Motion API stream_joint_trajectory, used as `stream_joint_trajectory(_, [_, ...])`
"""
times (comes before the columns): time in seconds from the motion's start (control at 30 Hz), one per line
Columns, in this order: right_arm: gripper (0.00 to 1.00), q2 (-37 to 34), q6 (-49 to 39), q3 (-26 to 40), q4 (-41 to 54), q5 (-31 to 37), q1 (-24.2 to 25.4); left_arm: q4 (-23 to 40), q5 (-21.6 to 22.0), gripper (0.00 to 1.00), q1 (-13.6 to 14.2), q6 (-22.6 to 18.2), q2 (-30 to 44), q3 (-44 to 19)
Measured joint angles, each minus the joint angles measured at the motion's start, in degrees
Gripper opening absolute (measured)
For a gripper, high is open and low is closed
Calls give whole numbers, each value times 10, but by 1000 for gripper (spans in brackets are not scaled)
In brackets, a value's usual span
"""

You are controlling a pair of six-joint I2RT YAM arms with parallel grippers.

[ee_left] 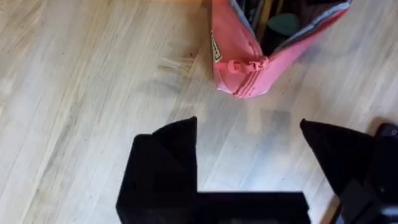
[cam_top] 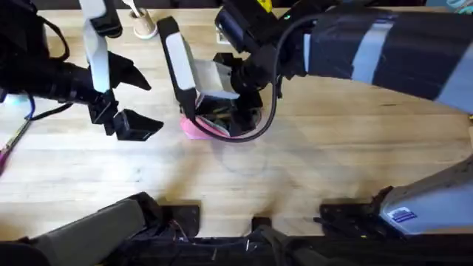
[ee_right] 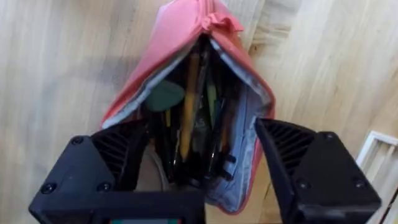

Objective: Unzip the bag, pick up the pens from the table one at a time and place them inside, then zip the bag closed.

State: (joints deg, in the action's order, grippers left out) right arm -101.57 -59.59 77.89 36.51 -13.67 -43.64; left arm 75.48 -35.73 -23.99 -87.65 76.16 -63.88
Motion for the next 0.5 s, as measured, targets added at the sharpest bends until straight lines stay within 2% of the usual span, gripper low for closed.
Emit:
stream_joint_trajectory(0.13, [997,30,116,0,4,0,-1,10,8,979,0,-36,0,8])
stream_joint_trajectory(0.3, [997,64,241,0,0,-1,-1,6,11,979,0,-102,0,41])
stream_joint_trajectory(0.33, [997,82,317,5,-11,-1,-1,-10,11,979,0,-140,0,61])
stream_joint_trajectory(0.5, [997,98,457,29,-57,-1,-1,-34,13,979,0,-180,1,83])
